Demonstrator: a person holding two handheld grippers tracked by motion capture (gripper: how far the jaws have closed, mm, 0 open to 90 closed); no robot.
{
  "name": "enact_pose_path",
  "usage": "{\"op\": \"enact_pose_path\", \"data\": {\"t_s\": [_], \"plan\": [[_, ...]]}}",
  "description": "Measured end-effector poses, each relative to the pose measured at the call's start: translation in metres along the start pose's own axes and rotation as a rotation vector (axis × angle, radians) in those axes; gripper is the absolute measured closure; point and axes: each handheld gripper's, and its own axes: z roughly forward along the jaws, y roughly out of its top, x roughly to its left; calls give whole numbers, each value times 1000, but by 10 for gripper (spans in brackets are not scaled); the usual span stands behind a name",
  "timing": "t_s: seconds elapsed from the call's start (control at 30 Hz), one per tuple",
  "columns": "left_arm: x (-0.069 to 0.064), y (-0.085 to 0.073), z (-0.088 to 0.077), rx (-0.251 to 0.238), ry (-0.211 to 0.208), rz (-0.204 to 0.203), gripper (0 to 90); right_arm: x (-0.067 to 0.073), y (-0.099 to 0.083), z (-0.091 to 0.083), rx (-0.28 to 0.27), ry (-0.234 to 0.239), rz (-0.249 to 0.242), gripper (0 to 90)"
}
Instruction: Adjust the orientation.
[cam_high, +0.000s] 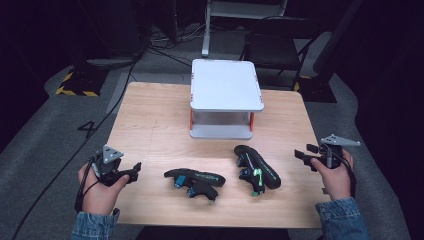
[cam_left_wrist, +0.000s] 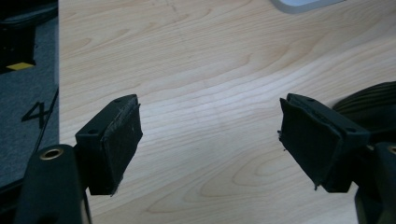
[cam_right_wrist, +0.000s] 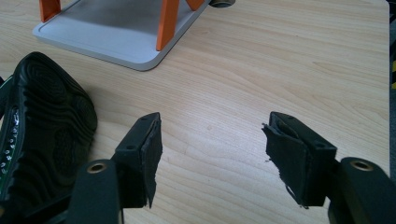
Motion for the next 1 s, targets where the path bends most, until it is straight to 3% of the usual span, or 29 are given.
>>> {"op": "enact_pose_path", "data": {"t_s": [0.17,0.37,0.4,0.5,0.57,0.67,0.73,0.83,1.0], "plan": [[-13,7,-8,-24,-40,36,214,5,0,6,18,13,-30,362],[-35,15,-7,-31,-116,99,226,8,0,2,-3,4,-21,345],[-39,17,-6,-31,-131,124,235,8,0,2,-4,10,-21,346],[-53,23,-4,-14,-231,228,340,11,-1,2,0,24,-26,354],[-62,26,-1,-6,-281,249,402,13,-3,2,3,36,-33,360],[-71,29,4,4,-311,268,489,14,-5,1,10,38,-31,361],[-83,32,12,26,-366,285,539,14,-10,-2,11,34,-31,364],[-94,36,18,35,-393,321,606,13,-15,-5,14,33,-23,365],[-116,41,27,74,-467,381,820,11,-22,-12,14,25,-8,370]]}}
